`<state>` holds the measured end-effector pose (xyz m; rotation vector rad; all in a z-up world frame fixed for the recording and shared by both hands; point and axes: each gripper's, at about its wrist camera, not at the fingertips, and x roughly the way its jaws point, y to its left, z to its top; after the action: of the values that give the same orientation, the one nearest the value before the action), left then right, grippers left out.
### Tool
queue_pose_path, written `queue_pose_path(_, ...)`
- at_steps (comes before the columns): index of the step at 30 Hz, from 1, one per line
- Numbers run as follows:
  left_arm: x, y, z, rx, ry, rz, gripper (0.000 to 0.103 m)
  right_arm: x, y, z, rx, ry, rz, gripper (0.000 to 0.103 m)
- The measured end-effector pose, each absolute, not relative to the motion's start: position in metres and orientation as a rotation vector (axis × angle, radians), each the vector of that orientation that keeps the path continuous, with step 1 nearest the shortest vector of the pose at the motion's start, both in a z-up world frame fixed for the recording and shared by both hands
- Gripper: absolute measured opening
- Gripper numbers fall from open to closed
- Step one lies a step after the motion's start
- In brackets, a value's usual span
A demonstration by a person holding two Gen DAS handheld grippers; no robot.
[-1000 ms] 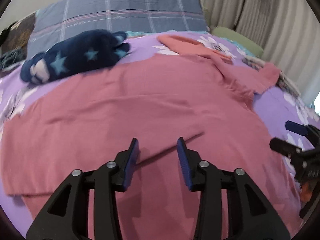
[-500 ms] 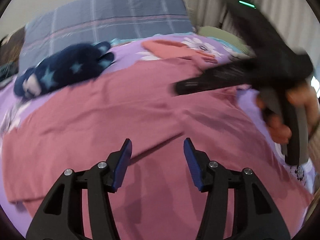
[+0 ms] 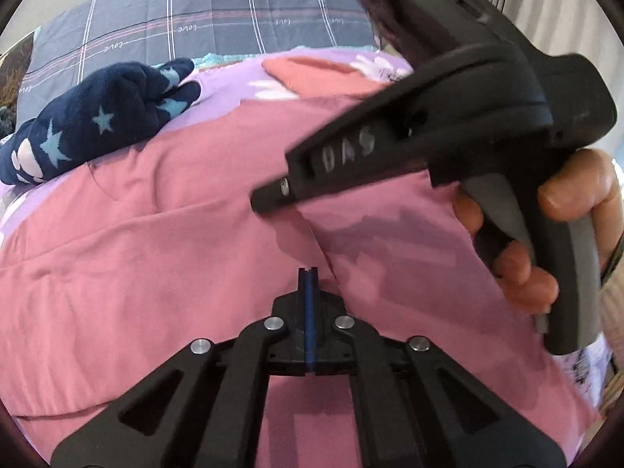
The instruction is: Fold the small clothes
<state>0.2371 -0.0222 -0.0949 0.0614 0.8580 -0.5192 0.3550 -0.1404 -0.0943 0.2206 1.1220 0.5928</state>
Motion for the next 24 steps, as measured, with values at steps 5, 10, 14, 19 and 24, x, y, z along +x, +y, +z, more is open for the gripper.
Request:
queue_pose_path(5,0.221,-0.042,-0.039,0.056,0.722,-0.620,0.000,0.350,-0.163,-0.038,0.216,0.984,0.584,0.003)
queue_pose_path(10,0.221,-0.079,-0.025,0.071,0.680,-0.684,0.000,0.349,-0.201,-0.024,0.183,0.916,0.440,0.003)
queue_pose_path(14,0.231,-0.096,-0.052,0.094,0.750,-0.682,0.000,0.359,-0.221,-0.070,0.137,0.993,0.309,0.011)
queue_pose_path(19,0.224,-0.070,-0.081,0.094,0.818,-0.604,0.031,0.329,-0.242,-0.084,0.112,0.922,0.262,0.027)
queue_pose_path(24,0.202,0.000,-0.076,0.098,0.766,-0.408,0.046,0.293,-0.233,-0.079,0.114,0.913,0.436,0.028)
